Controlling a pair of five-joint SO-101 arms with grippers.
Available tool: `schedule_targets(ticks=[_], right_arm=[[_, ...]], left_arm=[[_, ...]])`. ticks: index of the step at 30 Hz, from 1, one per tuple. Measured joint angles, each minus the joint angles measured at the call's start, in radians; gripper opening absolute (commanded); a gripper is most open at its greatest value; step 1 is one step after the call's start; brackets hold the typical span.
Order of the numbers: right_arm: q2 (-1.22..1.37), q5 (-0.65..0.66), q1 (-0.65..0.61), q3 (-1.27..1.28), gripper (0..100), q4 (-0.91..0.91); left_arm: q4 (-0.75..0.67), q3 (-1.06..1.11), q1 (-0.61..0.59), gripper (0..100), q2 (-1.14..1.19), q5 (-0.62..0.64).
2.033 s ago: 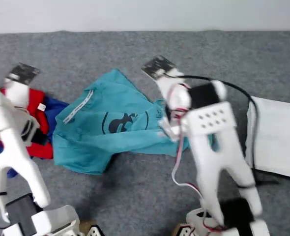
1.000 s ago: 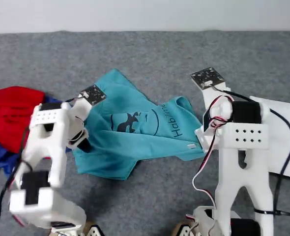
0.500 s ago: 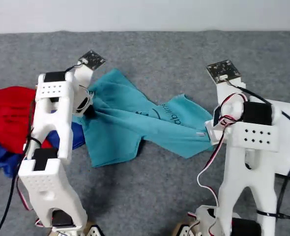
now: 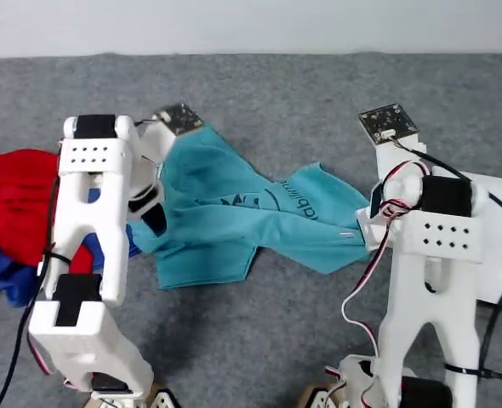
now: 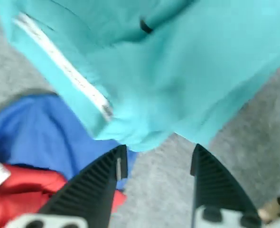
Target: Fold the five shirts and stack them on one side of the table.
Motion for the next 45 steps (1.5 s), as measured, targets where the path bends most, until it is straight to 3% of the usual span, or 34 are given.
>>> schedule_targets(ticks=[9, 15, 23, 45], right_arm=[[0.000, 0.000, 0.000, 0.000, 0.9, 0.008], [0.000, 0.000, 0.000, 0.000, 0.9, 0.009], [0.000, 0.000, 0.000, 0.000, 0.9, 0.009], [0.000, 0.000, 0.000, 0.000, 0.9, 0.009]], left_arm=[[-0.026, 0.242, 0.069, 24, 0.000, -0.038], [-0.203, 0.365, 0.084, 27, 0.000, -0.015], [-0.258, 0.374, 0.087, 27, 0.046, -0.009], [-0.232, 0.361, 0.089, 19, 0.176, 0.003]])
